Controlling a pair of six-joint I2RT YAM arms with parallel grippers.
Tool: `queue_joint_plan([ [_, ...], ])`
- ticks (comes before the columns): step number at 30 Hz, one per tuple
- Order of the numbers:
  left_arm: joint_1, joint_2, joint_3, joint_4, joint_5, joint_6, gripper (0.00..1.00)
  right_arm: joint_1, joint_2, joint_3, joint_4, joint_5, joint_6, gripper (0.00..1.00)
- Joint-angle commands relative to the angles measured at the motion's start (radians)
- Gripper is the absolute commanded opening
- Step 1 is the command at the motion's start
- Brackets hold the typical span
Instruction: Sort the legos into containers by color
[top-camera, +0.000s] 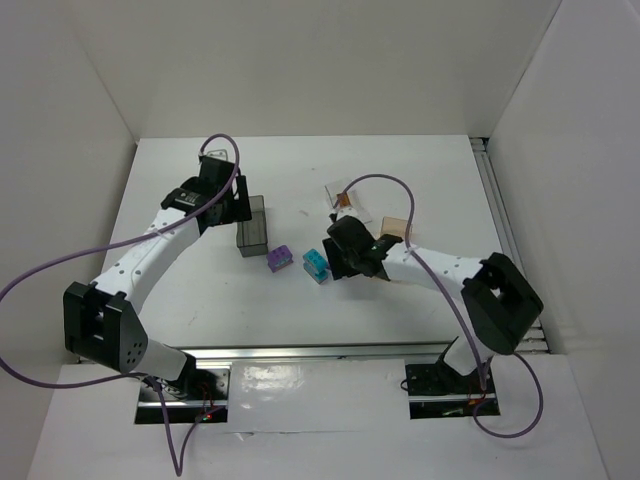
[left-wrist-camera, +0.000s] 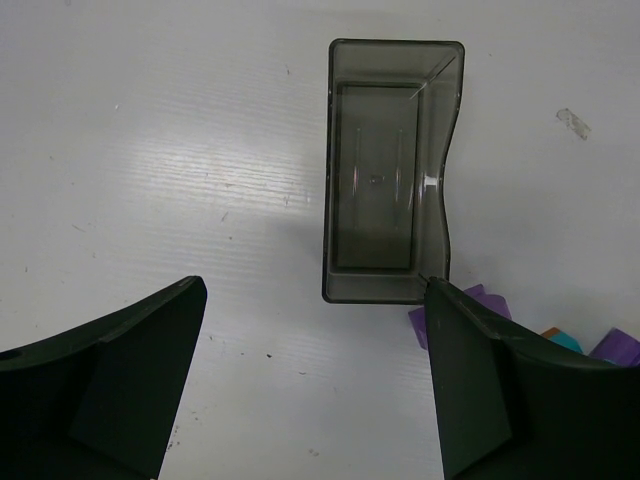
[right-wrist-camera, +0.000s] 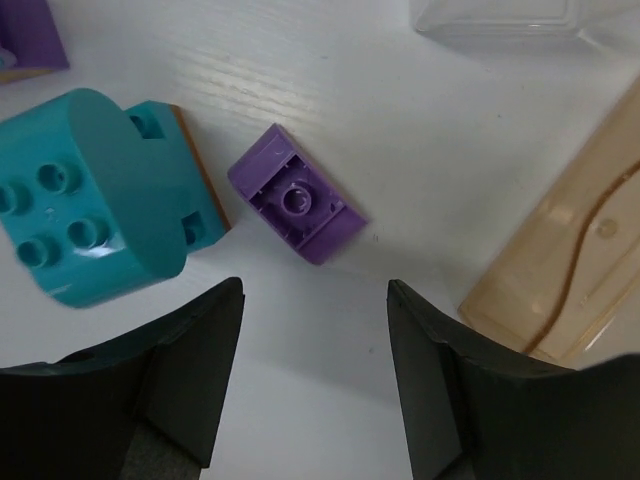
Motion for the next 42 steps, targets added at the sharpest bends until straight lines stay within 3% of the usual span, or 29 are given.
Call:
queue_joint_plan([
  [1, 0.005, 0.006, 0.033, 0.011, -0.009, 0.016, 0.95, 0.003, 0.075, 0.023, 0.096, 0.003, -0.073, 0.66],
  [7, 0.005, -0.012, 0.024, 0.011, -0.009, 0.026, 0.95, -0.016, 0.204, 0.073, 0.119, 0.016, -0.142, 0.74],
  [15, 0.005, -0.021, 0.015, 0.011, -0.009, 0.026, 0.95, -0.073, 0.218, 0.035, 0.277, -0.007, -0.182, 0.75],
  [17, 0.005, -0.012, 0.015, 0.011, -0.009, 0.026, 0.95, -0.073, 0.237, 0.035, 0.277, -0.029, -0.191, 0.71],
  [18, 0.005, -0.012, 0.015, 0.011, -0.009, 0.026, 0.95, -0.073, 0.238, 0.044, 0.268, -0.029, -0.191, 0.6],
  [22, 0.005, -0.012, 0.015, 0.011, -0.022, 0.026, 0.95, -0.073, 0.207, 0.035, 0.257, -0.038, -0.171, 0.39],
  [30, 0.005, -0.003, 0.024, 0.011, -0.013, 0.026, 0.95, -0.043, 0.08, 0.046, 0.148, 0.037, -0.064, 0.32],
  [35, 0.005, -0.003, 0.024, 0.011, -0.003, 0.026, 0.95, -0.032, -0.079, 0.037, 0.077, 0.264, 0.054, 0.33],
  [42, -0.005, -0.003, 0.024, 0.011, 0.017, 0.026, 0.95, -0.19, -0.181, -0.057, 0.025, 0.341, 0.231, 0.34],
])
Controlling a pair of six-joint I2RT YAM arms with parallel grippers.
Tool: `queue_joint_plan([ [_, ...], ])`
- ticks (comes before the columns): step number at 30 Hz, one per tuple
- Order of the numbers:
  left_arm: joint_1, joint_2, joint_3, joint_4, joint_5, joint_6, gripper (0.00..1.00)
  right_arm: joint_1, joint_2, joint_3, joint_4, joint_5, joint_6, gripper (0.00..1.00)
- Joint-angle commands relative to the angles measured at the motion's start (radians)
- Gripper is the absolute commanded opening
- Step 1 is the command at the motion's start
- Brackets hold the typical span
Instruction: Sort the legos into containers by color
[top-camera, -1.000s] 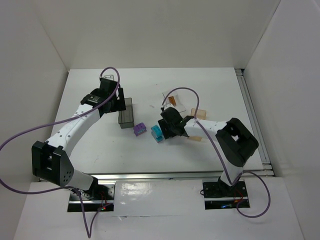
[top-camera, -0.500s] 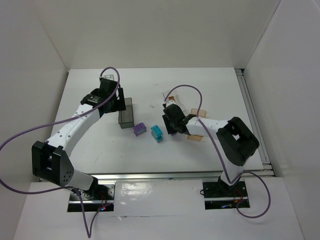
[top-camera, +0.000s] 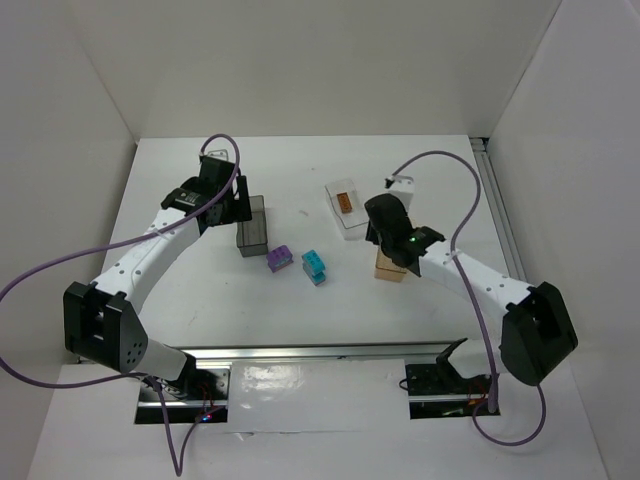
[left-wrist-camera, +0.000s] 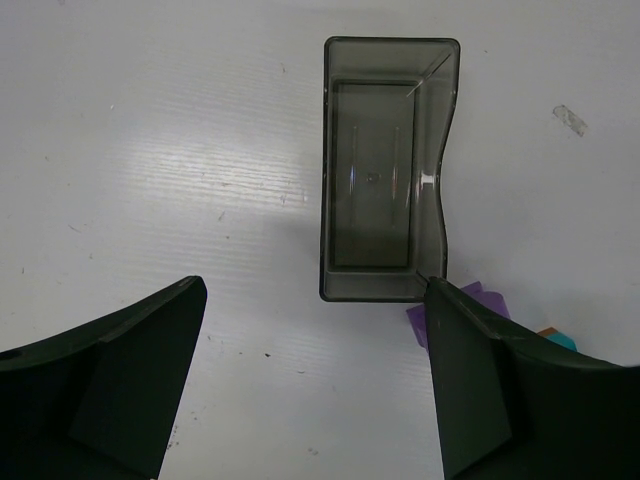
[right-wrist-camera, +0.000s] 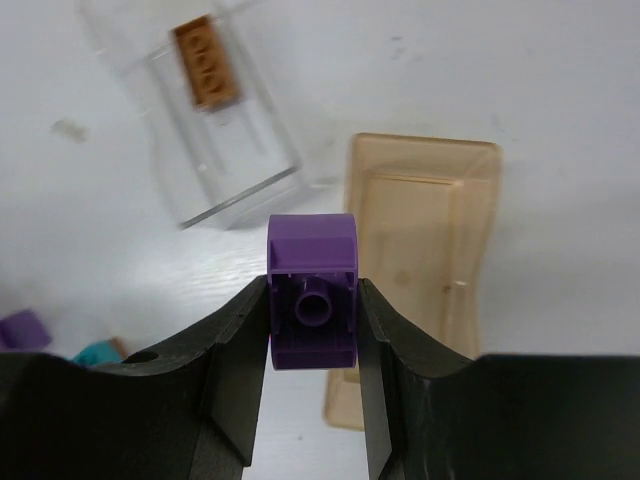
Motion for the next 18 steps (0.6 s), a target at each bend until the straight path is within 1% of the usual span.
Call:
queue_joint_plan([
  [1, -0.003, -0.003, 0.024, 0.011, 0.021, 0.022, 0.95, -0.068, -0.005, -0.037, -0.071, 0.081, 0.117, 0.34],
  [3, -0.003, -0.003, 0.024, 0.011, 0.021, 0.022, 0.95, -0.092, 0.004, -0.047, -0.082, 0.068, 0.138, 0.39],
  [4, -0.003, -0.003, 0.024, 0.011, 0.021, 0.022, 0.95, -0.108, 0.004, -0.047, -0.082, 0.068, 0.138, 0.44],
  [5, -0.003, -0.003, 0.024, 0.011, 0.03, 0.022, 0.95, -0.109, 0.014, -0.047, -0.082, 0.056, 0.138, 0.56],
  [6, -0.003, -0.003, 0.024, 0.011, 0.03, 0.022, 0.95, -0.122, 0.025, -0.047, -0.082, 0.046, 0.128, 0.72],
  [7, -0.003, -0.003, 0.024, 0.011, 0.041, 0.022, 0.95, -0.122, 0.025, -0.028, -0.082, 0.045, 0.128, 0.85],
  [8, -0.003, -0.003, 0.024, 0.011, 0.041, 0.022, 0.95, -0.122, 0.036, -0.014, -0.097, 0.045, 0.128, 0.93],
  [9, -0.003, -0.003, 0.024, 0.011, 0.041, 0.022, 0.95, -0.122, 0.036, 0.001, -0.097, 0.045, 0.117, 0.93],
  [11, -0.003, -0.003, 0.024, 0.011, 0.041, 0.022, 0.95, -0.08, 0.036, 0.037, -0.111, 0.073, 0.093, 0.93],
  [12, -0.003, -0.003, 0.024, 0.011, 0.041, 0.022, 0.95, -0.06, 0.019, 0.037, -0.09, 0.073, 0.07, 0.88],
  [13, -0.003, -0.003, 0.024, 0.011, 0.041, 0.022, 0.95, -0.038, 0.009, 0.037, -0.073, 0.038, 0.044, 0.85],
  [14, -0.003, -0.003, 0.024, 0.011, 0.041, 0.022, 0.95, 0.005, -0.01, 0.037, -0.05, 0.0, -0.03, 0.84],
  [15, -0.003, -0.003, 0.024, 0.011, 0.032, 0.022, 0.95, 0.028, -0.01, 0.037, 0.005, -0.045, -0.071, 0.84],
  [16, -0.003, -0.003, 0.024, 0.011, 0.032, 0.022, 0.95, 0.052, -0.022, 0.037, 0.027, -0.092, -0.108, 0.86],
  [17, -0.003, -0.003, 0.024, 0.011, 0.032, 0.031, 0.95, 0.078, -0.022, 0.037, 0.044, -0.187, -0.145, 0.88],
  [18, -0.003, -0.003, 0.024, 0.011, 0.023, 0.031, 0.95, 0.129, -0.013, 0.049, 0.058, -0.233, -0.214, 0.92],
])
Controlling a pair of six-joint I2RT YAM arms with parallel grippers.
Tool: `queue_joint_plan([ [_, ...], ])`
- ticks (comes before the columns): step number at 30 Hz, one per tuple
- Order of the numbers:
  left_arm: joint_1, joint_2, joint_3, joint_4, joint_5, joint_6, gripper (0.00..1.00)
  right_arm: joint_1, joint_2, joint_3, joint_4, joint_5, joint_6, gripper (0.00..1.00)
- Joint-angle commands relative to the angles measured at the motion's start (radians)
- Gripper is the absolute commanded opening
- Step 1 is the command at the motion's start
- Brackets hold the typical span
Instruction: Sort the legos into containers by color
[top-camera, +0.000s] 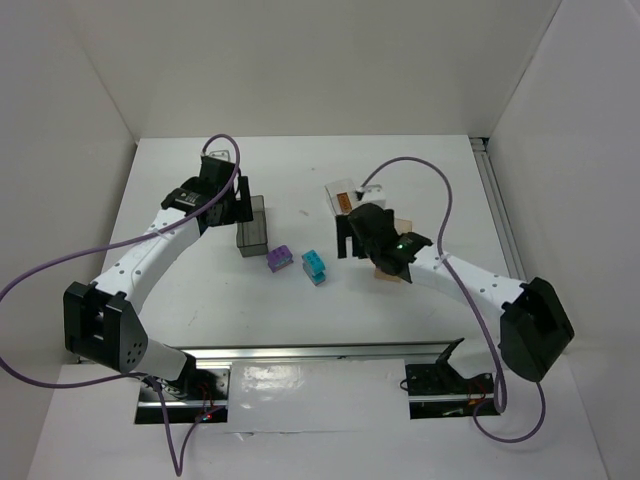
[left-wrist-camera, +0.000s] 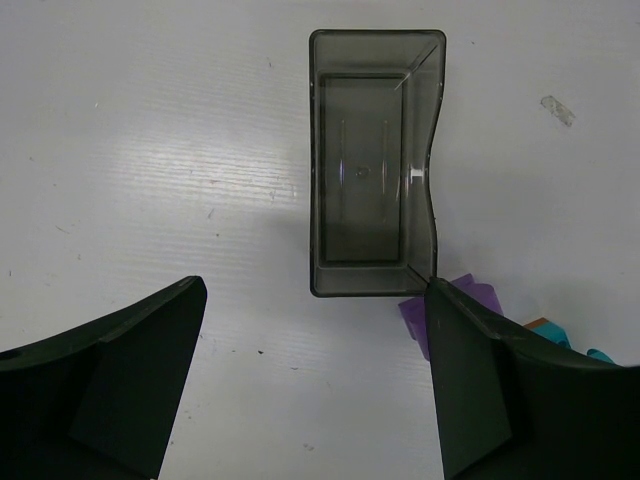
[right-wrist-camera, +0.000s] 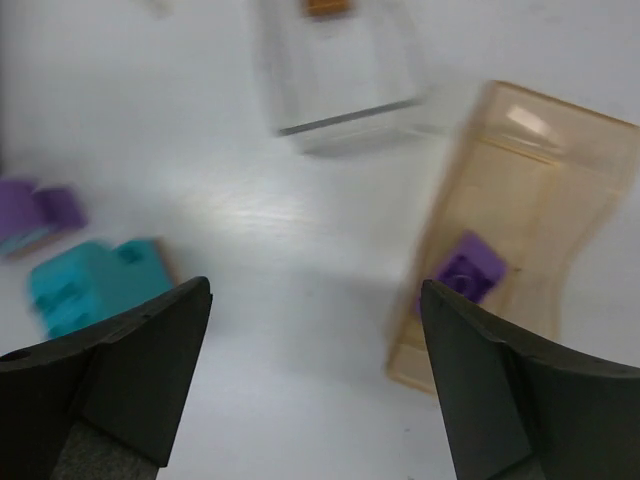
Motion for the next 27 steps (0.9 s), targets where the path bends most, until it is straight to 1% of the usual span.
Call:
queue_joint_plan([
  [1, -0.003, -0.003, 0.024, 0.011, -0.008, 0.03, 0.95, 0.107, -0.018, 0.063, 0.099, -0.197, -0.195, 0.94],
  [2, -0.003, -0.003, 0.024, 0.011, -0.008, 0.03, 0.95, 0.127, 0.019, 0.092, 0.099, -0.229, -0.209, 0.97],
  [3, -0.003, -0.003, 0.024, 0.011, -0.008, 0.03, 0.95, 0.153, 0.04, 0.106, 0.099, -0.245, -0.23, 0.97],
  [5, -0.003, -0.003, 0.024, 0.011, -0.008, 0.03, 0.95, 0.164, 0.101, 0.14, 0.089, -0.254, -0.24, 0.98],
  [10, -0.003, -0.003, 0.024, 0.011, -0.018, 0.039, 0.95, 0.187, 0.198, 0.174, 0.115, -0.289, -0.249, 0.98],
  [12, -0.003, -0.003, 0.024, 0.011, -0.018, 0.039, 0.95, 0.187, 0.24, 0.187, 0.125, -0.303, -0.249, 0.94],
  [13, -0.003, -0.003, 0.024, 0.011, -0.018, 0.039, 0.95, 0.187, 0.253, 0.188, 0.125, -0.317, -0.249, 0.92],
  [14, -0.003, -0.003, 0.024, 0.011, -0.018, 0.039, 0.95, 0.187, 0.264, 0.198, 0.125, -0.317, -0.249, 0.86],
  [17, -0.003, -0.003, 0.015, 0.011, -0.018, 0.039, 0.95, 0.206, 0.284, 0.207, 0.125, -0.294, -0.249, 0.75],
  [18, -0.003, -0.003, 0.015, 0.011, -0.018, 0.048, 0.95, 0.215, 0.284, 0.208, 0.125, -0.294, -0.249, 0.67],
  [20, -0.003, -0.003, 0.015, 0.011, -0.018, 0.048, 0.95, 0.215, 0.284, 0.208, 0.138, -0.294, -0.24, 0.6],
  [21, -0.003, -0.003, 0.015, 0.011, -0.018, 0.048, 0.95, 0.215, 0.271, 0.195, 0.138, -0.294, -0.228, 0.51],
  [23, -0.003, -0.003, 0.015, 0.011, -0.008, 0.06, 0.95, 0.224, 0.249, 0.195, 0.138, -0.283, -0.217, 0.45],
  [25, -0.003, -0.003, 0.015, 0.023, 0.056, 0.08, 0.95, 0.224, 0.2, 0.185, 0.138, -0.256, -0.203, 0.37],
  [27, -0.003, -0.014, 0.015, 0.038, 0.126, 0.128, 0.95, 0.204, 0.156, 0.174, 0.138, -0.269, -0.203, 0.34],
])
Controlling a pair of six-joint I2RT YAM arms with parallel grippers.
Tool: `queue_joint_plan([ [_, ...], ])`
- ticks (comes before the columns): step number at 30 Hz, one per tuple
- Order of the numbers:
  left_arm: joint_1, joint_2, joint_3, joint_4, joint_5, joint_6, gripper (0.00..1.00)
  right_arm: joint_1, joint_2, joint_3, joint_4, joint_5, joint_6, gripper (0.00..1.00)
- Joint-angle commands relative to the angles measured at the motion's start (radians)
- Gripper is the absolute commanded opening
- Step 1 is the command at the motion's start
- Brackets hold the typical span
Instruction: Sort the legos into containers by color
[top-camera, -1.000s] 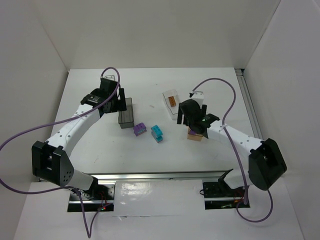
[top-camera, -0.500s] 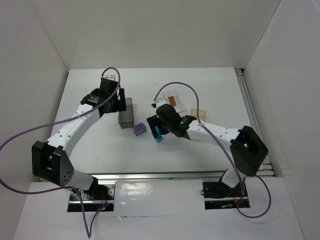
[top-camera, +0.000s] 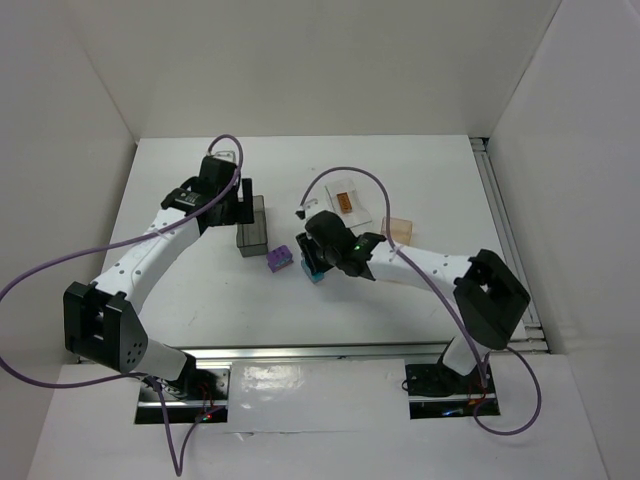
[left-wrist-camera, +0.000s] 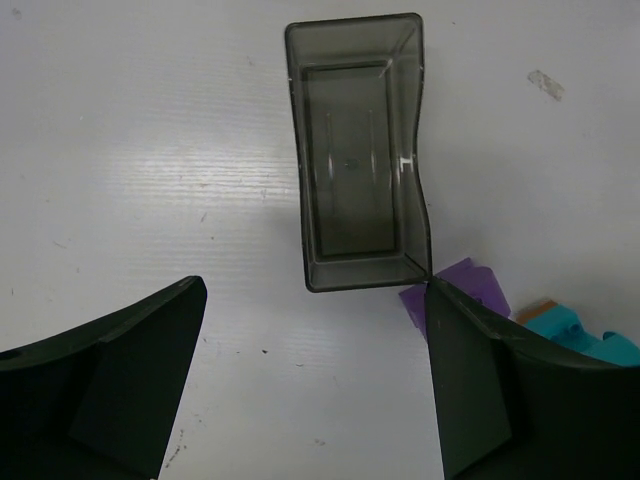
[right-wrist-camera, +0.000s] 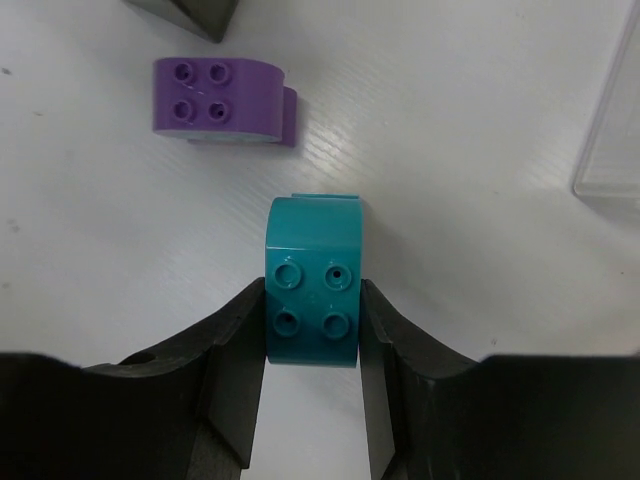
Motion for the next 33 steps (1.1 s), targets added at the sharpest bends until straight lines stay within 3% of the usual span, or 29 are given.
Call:
queue_joint_plan([
  [1, -0.003, -0.014, 0.015, 0.054, 0.203, 0.089, 0.92, -0.036, -0.167, -0.003, 0.05, -0.027, 0.022, 0.34],
  [8, -0.003, -0.09, -0.033, 0.18, 0.787, 0.195, 0.94, -0.246, -0.352, -0.077, 0.118, -0.445, 0.031, 0.31],
  [12, -0.003, -0.103, -0.033, 0.208, 0.982, 0.231, 0.94, -0.299, -0.374, -0.077, 0.118, -0.578, 0.042, 0.31],
  [15, -0.003, -0.094, -0.033, 0.208, 1.078, 0.244, 0.94, -0.308, -0.374, -0.086, 0.13, -0.617, 0.042, 0.31],
  [22, -0.003, -0.093, -0.033, 0.208, 1.097, 0.274, 0.93, -0.308, -0.354, -0.053, 0.101, -0.699, 0.022, 0.31],
  [27, -0.003, -0.081, -0.033, 0.179, 1.213, 0.317, 0.93, -0.337, -0.323, -0.052, 0.113, -0.95, -0.018, 0.31],
  [33, -0.003, -0.037, -0.022, 0.139, 1.371, 0.385, 0.93, -0.346, -0.312, -0.042, 0.104, -1.042, -0.052, 0.31],
])
